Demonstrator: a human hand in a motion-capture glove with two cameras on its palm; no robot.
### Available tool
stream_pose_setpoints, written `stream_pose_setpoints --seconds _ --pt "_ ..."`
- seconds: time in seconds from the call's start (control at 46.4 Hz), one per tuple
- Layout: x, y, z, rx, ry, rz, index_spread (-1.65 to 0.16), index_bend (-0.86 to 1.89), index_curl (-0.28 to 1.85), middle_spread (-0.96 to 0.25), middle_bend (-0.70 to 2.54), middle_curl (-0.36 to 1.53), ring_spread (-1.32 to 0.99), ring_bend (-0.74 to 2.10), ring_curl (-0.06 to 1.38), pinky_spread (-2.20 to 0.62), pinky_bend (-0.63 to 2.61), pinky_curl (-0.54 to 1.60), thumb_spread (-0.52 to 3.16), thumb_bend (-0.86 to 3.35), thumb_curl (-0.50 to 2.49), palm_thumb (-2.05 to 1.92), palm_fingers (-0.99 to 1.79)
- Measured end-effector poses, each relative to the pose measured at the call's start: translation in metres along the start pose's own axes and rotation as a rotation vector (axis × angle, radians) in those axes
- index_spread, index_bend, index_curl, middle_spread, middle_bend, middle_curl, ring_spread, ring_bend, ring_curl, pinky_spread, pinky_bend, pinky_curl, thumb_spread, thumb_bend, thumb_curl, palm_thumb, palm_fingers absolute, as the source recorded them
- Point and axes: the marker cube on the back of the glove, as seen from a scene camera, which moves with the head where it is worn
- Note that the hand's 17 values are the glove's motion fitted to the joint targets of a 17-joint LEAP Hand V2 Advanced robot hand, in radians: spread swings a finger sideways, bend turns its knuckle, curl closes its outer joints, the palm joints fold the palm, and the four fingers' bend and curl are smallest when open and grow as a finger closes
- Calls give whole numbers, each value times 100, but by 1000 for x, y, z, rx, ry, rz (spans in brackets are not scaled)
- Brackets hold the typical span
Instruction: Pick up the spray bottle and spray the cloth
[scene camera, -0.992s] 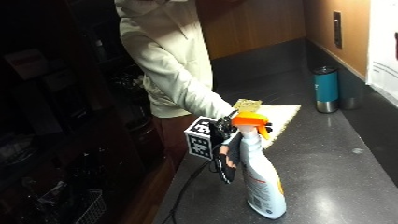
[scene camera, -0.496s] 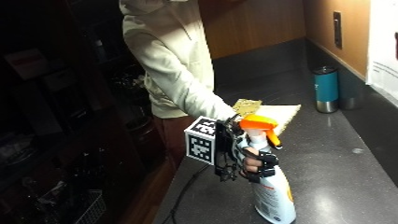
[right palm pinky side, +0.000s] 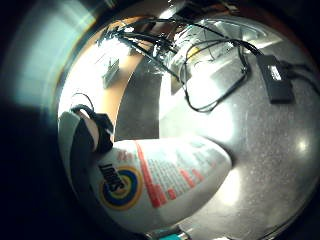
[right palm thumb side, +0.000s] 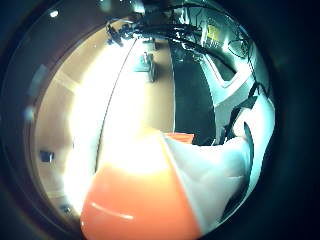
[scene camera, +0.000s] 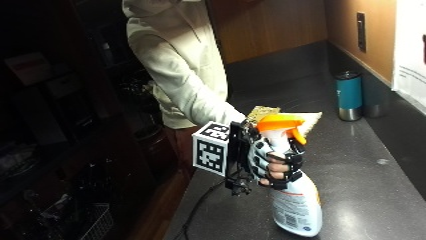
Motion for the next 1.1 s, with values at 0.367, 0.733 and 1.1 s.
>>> stream_pose_setpoints --seconds 0.367,0.733,1.1 --pt "-90 14 -30 -547 241 -585 -14 46 53 -10 60 50 -17 59 44 -15 28 37 18 -4 71 94 138" --pt "-146 72 -60 -929 426 -897 -14 48 52 -9 60 50 -18 59 44 -17 29 38 12 -4 73 91 139" --pt "-151 170 -66 -1111 555 -1184 -14 49 52 -9 60 50 -18 59 44 -17 30 38 11 -4 74 91 139"
